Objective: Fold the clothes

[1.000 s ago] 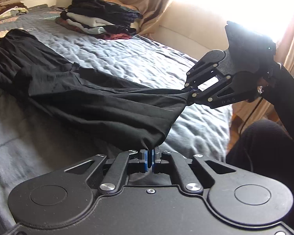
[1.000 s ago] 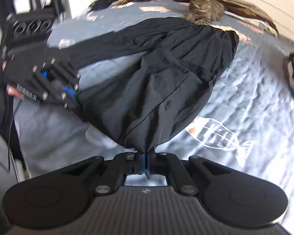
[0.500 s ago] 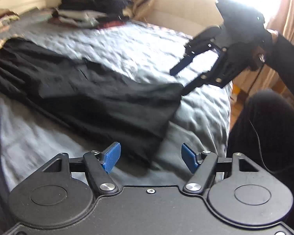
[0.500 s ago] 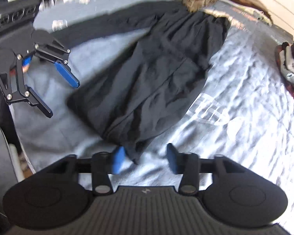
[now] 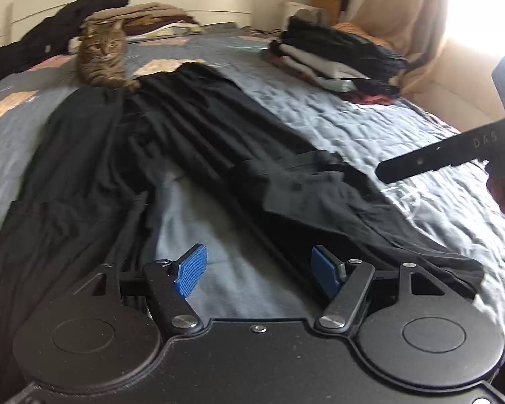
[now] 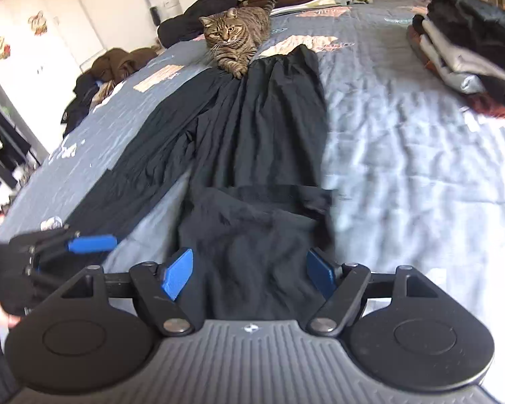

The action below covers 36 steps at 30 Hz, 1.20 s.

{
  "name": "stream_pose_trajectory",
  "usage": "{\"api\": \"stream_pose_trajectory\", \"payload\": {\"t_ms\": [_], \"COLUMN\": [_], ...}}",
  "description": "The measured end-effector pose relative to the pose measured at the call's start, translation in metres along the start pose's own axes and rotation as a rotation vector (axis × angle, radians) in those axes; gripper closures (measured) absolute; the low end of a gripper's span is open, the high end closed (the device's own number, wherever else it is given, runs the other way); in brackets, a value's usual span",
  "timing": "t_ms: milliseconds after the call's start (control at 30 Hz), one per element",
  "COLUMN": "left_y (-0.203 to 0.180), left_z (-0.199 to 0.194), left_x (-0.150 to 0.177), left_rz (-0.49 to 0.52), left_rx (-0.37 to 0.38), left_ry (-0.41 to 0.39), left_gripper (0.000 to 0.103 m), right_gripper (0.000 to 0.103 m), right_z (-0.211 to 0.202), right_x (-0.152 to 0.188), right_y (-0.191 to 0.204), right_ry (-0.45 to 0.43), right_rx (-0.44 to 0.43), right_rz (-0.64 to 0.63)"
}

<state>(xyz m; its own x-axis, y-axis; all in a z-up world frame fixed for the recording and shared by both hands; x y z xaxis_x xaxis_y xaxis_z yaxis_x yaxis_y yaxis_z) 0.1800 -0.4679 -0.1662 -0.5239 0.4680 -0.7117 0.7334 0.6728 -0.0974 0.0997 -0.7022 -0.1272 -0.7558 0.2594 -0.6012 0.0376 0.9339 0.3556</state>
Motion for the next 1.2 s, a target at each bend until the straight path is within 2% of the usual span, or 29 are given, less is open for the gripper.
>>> {"api": "stream_pose_trajectory", "payload": {"t_ms": [67,133,200,300,467,633,867,1200], "left_y": [0.005,0.010,0.017,0.029,0.049,0.069,0.087,0.103], "left_z": [-0.004,-0.010,-0.014,-0.019,-0.025,-0.033,-0.036,-0.044], "left_x": [-0.001,-0.001,0.000,0.003,0.004,-0.001,-0.008,-0.009], "left_rz": [-0.015,-0.030,-0.046,-0.059,-0.080,-0.125,-0.156,-0.149], "left_rx": [-0.052,-0.086,-0.114,-0.152,-0.217,-0.266,-0.293,-0.306], "left_ry": [-0.011,-0.030,-0.037,-0.028,-0.010,-0.040,-0.049,-0.061], "left_gripper": [0.035,0.032,0.027,0.027,0.027,0.026,0.026,0.023], "right_gripper": [0.029,0.029,0.029,0.029,0.028,0.025,0.021,0.021], "right_z": [0.016,0.030,0.045,0.063,0.064,0.065,0.059,0.049], "right_x": [0.003,0.004,0.004,0.006,0.004,-0.007,-0.016,-0.027], "right_y": [0.009,0.021,0.026,0.020,0.030,0.047,0.072,0.083], "right_ry": [0.000,-0.001,0.019,0.048,0.023,-0.032,-0.085,-0.127], "right_rx": [-0.044,-0.051,-0.015,0.023,0.050,0.057,0.106,0.052], "right_rz": [-0.006,-0.060,-0.106,-0.058,-0.049,-0.068,-0.141,-0.101]}}
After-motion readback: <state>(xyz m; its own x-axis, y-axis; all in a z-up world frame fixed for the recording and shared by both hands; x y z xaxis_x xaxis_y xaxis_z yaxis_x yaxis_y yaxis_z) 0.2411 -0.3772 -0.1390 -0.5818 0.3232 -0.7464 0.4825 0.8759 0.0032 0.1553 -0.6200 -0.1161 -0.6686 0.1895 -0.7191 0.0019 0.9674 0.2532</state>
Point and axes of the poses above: each gripper's, at about its wrist camera, not at the fingertips, and z roughly the way its jaws point, y to its left, x to its underside, the point moved 2 cm from there along z, roughly the way its jaws point, and after that the axes turned 2 degrees about y, right-handed, at the moved point
